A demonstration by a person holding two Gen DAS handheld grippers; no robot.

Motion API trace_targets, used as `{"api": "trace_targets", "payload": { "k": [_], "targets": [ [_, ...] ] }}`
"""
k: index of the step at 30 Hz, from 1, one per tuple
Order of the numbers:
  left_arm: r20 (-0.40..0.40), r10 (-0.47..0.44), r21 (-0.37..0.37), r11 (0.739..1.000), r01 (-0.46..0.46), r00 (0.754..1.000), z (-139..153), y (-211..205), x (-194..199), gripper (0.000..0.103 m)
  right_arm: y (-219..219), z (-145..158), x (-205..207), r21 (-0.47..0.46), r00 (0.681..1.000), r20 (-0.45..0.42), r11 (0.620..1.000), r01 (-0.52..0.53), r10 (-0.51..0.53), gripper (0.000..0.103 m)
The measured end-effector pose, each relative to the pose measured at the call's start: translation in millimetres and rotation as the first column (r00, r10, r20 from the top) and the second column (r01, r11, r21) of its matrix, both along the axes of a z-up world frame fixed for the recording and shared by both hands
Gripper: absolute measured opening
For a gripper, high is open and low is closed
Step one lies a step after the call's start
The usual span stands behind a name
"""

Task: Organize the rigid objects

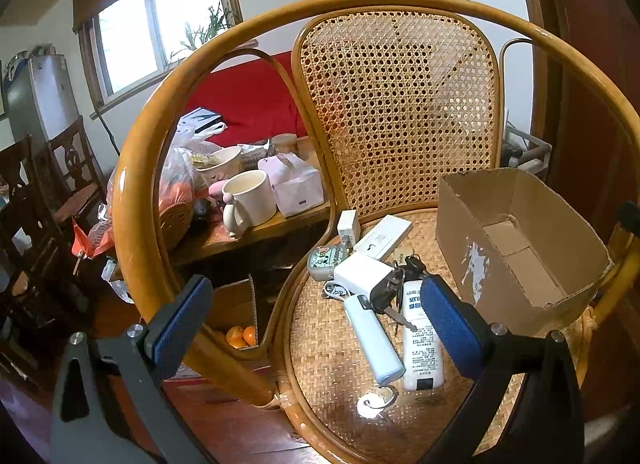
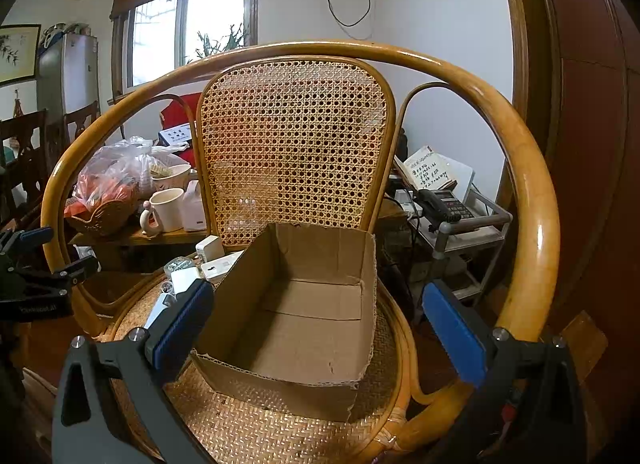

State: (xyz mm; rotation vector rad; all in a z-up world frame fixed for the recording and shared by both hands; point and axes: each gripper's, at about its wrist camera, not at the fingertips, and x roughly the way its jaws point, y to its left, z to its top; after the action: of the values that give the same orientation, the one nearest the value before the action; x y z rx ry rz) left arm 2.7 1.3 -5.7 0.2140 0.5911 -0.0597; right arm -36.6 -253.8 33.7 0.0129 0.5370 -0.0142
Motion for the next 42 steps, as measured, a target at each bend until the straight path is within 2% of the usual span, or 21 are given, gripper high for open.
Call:
{"api": "trace_targets", "payload": {
  "k": [18,24,27,31,35,42],
  "targets": [
    [-0.008,0.012,0.018,1.0,-0.012,1.0,-2,-1,2,0.103,-1,0,1,0.004,1.0,-0.003,1.0,0.007,-0.007,0.103],
    [-0.019,0.046,0.061,0.997,-0.044,0.999,-4,-4,6,0.103,-1,0,3,0.008,1.0,-0.008,1.0,0.005,-0.005,0.103],
    [-0.048,0.037,0.044,0.998,-0.035,0.998,-7,-3,10,0.103,0,-2,7,0.011,1.0,-0.022,1.0,0.001,-0.001,0.103],
    [-0.131,0.016,0.008,1.0,-0.015,0.991,-16,-1,19,0.103,2,-4,12,-0.016,0.999,-0.022,1.0,0.025,-0.025,0.103],
    [-0.151,0.026,0.035,0.999,-0.021,0.988,-23,-4,22,0.103,7,-8,22,-0.066,0.999,-0.042,0.997,0.032,-0.034,0.103],
    [-0.255,0.026,0.02,1.0,-0.021,0.967,-42,-4,35,0.103,6,-21,41,-0.043,0.992,-0.129,0.999,0.003,-0.009,0.103]
  ]
}}
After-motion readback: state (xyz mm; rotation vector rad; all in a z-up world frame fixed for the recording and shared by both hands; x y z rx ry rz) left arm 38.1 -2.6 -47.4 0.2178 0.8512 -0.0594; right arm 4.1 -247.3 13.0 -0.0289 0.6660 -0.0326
